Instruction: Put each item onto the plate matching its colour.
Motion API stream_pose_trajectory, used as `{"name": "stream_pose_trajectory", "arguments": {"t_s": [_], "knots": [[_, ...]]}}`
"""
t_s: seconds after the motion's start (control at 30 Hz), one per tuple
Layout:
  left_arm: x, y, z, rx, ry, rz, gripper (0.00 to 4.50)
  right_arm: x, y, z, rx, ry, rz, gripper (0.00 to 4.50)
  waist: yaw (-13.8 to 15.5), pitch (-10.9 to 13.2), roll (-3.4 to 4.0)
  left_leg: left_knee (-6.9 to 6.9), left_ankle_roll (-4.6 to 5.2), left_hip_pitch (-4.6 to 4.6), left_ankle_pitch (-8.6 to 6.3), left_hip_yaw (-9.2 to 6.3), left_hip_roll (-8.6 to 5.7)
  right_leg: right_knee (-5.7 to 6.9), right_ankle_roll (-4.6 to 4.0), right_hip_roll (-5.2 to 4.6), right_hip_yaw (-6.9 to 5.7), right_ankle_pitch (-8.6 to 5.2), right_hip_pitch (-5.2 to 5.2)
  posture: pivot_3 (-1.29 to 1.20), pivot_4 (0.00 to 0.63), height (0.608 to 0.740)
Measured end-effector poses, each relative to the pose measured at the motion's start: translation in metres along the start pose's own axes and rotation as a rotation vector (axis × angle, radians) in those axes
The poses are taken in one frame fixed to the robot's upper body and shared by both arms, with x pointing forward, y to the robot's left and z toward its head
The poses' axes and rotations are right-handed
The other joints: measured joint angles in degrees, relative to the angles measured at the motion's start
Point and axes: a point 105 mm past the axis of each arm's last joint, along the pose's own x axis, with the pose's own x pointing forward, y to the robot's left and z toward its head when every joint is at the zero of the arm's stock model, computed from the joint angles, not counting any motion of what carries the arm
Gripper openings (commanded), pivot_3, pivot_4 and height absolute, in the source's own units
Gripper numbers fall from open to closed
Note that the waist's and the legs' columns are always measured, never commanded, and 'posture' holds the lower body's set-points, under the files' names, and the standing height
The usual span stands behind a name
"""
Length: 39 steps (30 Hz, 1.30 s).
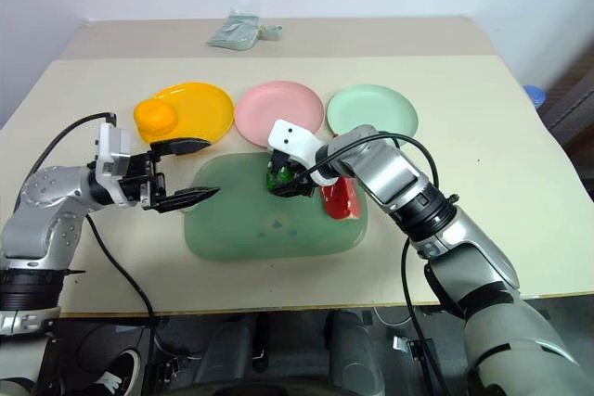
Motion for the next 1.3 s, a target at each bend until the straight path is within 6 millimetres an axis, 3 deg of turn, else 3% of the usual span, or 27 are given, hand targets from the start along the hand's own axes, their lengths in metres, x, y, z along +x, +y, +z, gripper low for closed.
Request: {"name": "stream_pose_trajectory", "arguments": {"t_s": [0.1, 0.2, 0.3, 0.37, 0.43, 0.53, 0.63, 0.73, 0.8, 0.9, 1.1, 1.23, 1.3], "knots": [[0.0, 0.0, 0.0, 0.001, -0.002, 0.001, 4.5, -0.004, -0.005, 0.008, 0.017, -0.045, -0.021, 2.47, 0.0, 0.0, 0.0, 0.0, 0.0, 0.0, 0.0, 0.01, 0.0, 0.0, 0.0, 0.0, 0.0, 0.0, 0.0, 0.0, 0.15, 0.74], [0.002, 0.003, 0.001, -0.001, -0.016, 0.019, 4.5, -0.02, -0.018, 0.035, 0.079, -0.196, -0.047, 2.47, 0.0, 0.0, 0.01, 0.0, 0.0, 0.0, 0.0, 0.0, 0.0, 0.0, 0.01, 0.0, 0.0, 0.0, 0.0, 0.0, 0.15, 0.74], [0.006, 0.012, 0.005, -0.008, -0.053, 0.063, 4.5, -0.053, -0.057, 0.066, 0.14, -0.371, -0.192, 2.47, 0.2, 0.0, 0.0, 0.0, 0.0, 0.0, 0.0, 0.01, -0.02, 0.0, 0.01, -0.01, 0.0, 0.01, 0.02, 0.0, 0.15, 0.74], [0.007, 0.022, 0.006, -0.012, -0.072, 0.114, 4.5, -0.077, -0.092, 0.069, 0.186, -0.429, -0.364, 2.47, 0.3, 0.0, -0.05, 0.0, 0.0, 0.0, 0.0, 0.0, -0.03, -0.03, 0.02, -0.02, -0.01, 0.01, 0.04, 0.0, 0.15, 0.74], [0.012, 0.029, 0.006, 0.0, -0.09, 0.157, 4.5, -0.091, -0.129, 0.049, 0.248, -0.397, -0.569, 2.47, 0.3, 0.0, -0.06, 0.0, -0.01, 0.0, 0.0, 0.01, -0.05, -0.04, 0.01, -0.04, -0.01, 0.01, 0.05, 0.0, 0.15, 0.74], [0.022, 0.027, 0.001, -0.012, -0.092, 0.164, 4.5, -0.102, -0.16, -0.012, 0.333, -0.234, -0.778, 2.47, 0.0, 0.0, -0.05, -0.08, -0.01, -0.04, 0.0, 0.05, -0.07, -0.1, 0.02, -0.06, 0.01, 0.01, 0.0, 0.0, 0.15, 0.74], [0.031, 0.026, -0.001, -0.008, -0.091, 0.163, 4.5, -0.103, -0.165, -0.052, 0.388, -0.127, -0.83, 2.47, -0.6, 0.0, 0.03, -0.17, 0.0, -0.05, 0.0, 0.08, -0.04, -0.07, 0.01, -0.02, 0.04, 0.01, -0.09, 0.0, 0.15, 0.74], [0.033, 0.029, 0.004, 0.015, -0.097, 0.168, 4.5, -0.103, -0.164, -0.073, 0.436, -0.08, -0.833, 2.47, -1.1, 0.0, 0.06, -0.17, 0.0, -0.03, 0.01, 0.08, 0.0, -0.04, 0.01, 0.02, 0.04, 0.0, -0.1, 0.0, 0.15, 0.74], [0.033, 0.03, 0.004, 0.016, -0.096, 0.169, 4.5, -0.1, -0.162, -0.076, 0.452, -0.079, -0.811, 3.44, -1.5, 0.0, 0.06, -0.17, 0.0, -0.03, 0.01, 0.08, 0.0, -0.04, 0.01, 0.02, 0.05, 0.01, -0.1, 0.0, 0.15, 0.74], [0.033, 0.03, 0.001, 0.007, -0.09, 0.17, 4.5, -0.101, -0.163, -0.076, 0.467, -0.097, -0.808, 4.4, -1.7, 0.0, 0.06, -0.17, 0.0, -0.04, 0.01, 0.07, 0.0, -0.05, 0.01, 0.01, 0.05, 0.0, -0.1, 0.0, 0.15, 0.74], [0.032, 0.028, 0.002, 0.021, -0.089, 0.149, 4.5, -0.11, -0.164, -0.065, 0.496, -0.144, -0.812, 4.4, -1.5, 0.0, 0.08, -0.17, -0.01, -0.04, 0.01, 0.07, -0.01, -0.05, 0.01, 0.0, 0.05, 0.0, -0.1, 0.0, 0.15, 0.74], [0.027, 0.027, 0.0, 0.019, -0.073, 0.137, 4.5, -0.135, -0.156, -0.03, 0.502, -0.237, -0.771, 4.4, -1.4, 0.1, 0.11, -0.18, 0.0, -0.06, 0.0, 0.05, 0.0, -0.05, 0.01, -0.01, 0.05, 0.0, -0.1, 0.0, 0.15, 0.74], [0.025, 0.026, -0.002, 0.004, -0.067, 0.136, 4.5, -0.147, -0.141, -0.011, 0.521, -0.283, -0.721, 4.4, -1.2, 0.1, 0.1, -0.18, 0.0, -0.05, 0.0, 0.05, 0.01, -0.05, 0.01, -0.01, 0.05, 0.0, -0.1, 0.0, 0.15, 0.74]]}}
